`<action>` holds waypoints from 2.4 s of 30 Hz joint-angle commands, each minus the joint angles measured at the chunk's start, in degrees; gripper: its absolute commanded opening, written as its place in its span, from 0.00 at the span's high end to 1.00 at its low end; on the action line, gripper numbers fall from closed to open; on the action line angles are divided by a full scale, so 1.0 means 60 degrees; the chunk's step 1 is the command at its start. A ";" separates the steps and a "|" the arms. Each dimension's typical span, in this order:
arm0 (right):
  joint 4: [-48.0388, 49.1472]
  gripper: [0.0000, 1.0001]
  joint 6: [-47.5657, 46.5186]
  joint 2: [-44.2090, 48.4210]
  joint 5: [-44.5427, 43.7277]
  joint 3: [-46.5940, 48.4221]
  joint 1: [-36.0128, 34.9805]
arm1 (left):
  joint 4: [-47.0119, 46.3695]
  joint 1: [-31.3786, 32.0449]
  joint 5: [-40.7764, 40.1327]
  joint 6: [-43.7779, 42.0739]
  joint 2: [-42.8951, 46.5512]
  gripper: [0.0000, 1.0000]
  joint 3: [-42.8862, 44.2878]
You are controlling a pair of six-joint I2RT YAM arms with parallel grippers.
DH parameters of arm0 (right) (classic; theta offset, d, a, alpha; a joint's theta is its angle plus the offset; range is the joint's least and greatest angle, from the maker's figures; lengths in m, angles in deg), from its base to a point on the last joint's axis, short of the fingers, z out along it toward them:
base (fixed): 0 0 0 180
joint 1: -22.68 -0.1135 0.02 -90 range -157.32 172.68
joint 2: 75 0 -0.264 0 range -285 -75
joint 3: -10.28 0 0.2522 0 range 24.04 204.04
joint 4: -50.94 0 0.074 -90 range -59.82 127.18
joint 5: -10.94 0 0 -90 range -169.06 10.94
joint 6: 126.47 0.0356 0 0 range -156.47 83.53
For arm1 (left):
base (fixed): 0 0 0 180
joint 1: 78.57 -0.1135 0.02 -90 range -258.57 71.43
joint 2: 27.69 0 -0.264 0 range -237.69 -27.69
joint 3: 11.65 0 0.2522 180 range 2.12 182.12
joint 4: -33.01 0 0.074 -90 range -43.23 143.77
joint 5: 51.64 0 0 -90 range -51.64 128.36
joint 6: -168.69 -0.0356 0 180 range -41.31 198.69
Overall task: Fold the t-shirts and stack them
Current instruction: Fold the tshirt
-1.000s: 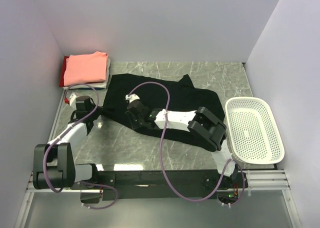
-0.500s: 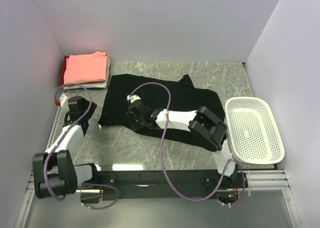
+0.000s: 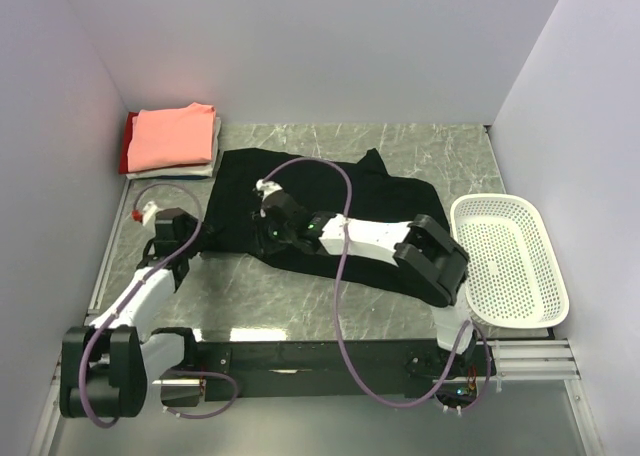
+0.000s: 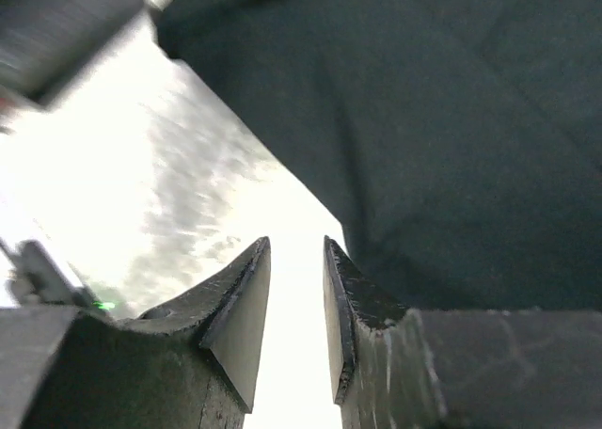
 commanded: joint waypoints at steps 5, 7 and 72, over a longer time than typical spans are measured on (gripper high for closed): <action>0.1747 0.64 0.1282 0.2274 -0.0388 -0.1712 0.0881 | 0.0169 0.1372 -0.1362 -0.0921 -0.0969 0.48 0.1172; 0.1923 0.65 0.1387 0.2598 -0.0506 -0.2255 0.1145 | 0.0447 0.1738 -0.1874 -0.1140 -0.1394 0.48 0.1537; 0.1280 0.47 0.0363 0.1385 0.0477 -0.1790 0.0209 | 0.3919 0.3409 -0.4879 -0.2431 -0.5923 0.99 0.5626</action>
